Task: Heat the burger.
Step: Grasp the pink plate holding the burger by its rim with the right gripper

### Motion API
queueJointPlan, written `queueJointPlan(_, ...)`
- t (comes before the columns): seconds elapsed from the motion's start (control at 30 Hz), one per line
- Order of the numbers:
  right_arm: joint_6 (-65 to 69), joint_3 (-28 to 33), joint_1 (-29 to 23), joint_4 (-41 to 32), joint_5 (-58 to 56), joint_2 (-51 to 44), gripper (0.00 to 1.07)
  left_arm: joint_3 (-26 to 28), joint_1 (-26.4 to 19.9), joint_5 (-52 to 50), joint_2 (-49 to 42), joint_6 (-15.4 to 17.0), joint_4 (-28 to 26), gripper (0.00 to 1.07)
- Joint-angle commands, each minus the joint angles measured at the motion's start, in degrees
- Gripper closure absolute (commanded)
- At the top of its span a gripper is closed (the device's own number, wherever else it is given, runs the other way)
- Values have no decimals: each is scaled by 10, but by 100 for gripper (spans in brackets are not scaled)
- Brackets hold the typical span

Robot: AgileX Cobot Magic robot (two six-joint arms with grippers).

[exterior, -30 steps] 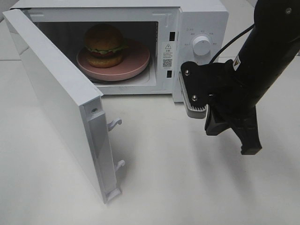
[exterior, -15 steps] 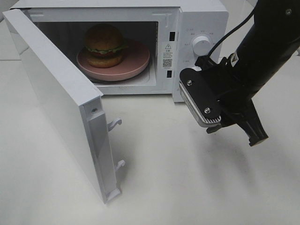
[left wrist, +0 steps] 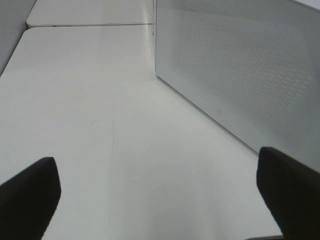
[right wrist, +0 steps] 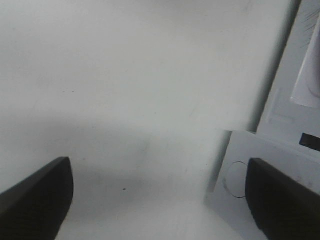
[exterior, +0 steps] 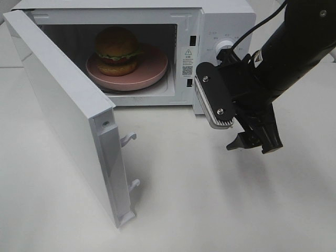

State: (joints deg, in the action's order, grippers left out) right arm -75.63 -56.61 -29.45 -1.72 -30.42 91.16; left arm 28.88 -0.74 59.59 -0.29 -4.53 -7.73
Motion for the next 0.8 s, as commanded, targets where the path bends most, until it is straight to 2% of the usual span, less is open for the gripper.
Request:
queueJointPlan(0.03, 11, -2, -5, 6, 19, -4, 17, -2, -1, -1, -11, 1, -1, 7)
queueJointPlan(0.17, 49, -3, -26, 51, 63, 3, 17, -2, -1, -1, -11, 1, -1, 7)
queueJointPlan(0.37, 65, -14, -29, 59, 78, 13, 18, -2, -1, -1, -11, 1, -1, 7)
queueJointPlan(0.53, 68, -40, -38, 66, 84, 30, 18, -2, -1, -1, -11, 1, -1, 7)
queueJointPlan(0.6, 80, -66, -56, 92, 89, 45, 18, -2, -1, -1, -11, 1, 0, 7)
queueJointPlan(0.8, 88, -112, -62, 93, 91, 83, 19, -2, -1, -1, -11, 1, -1, 7)
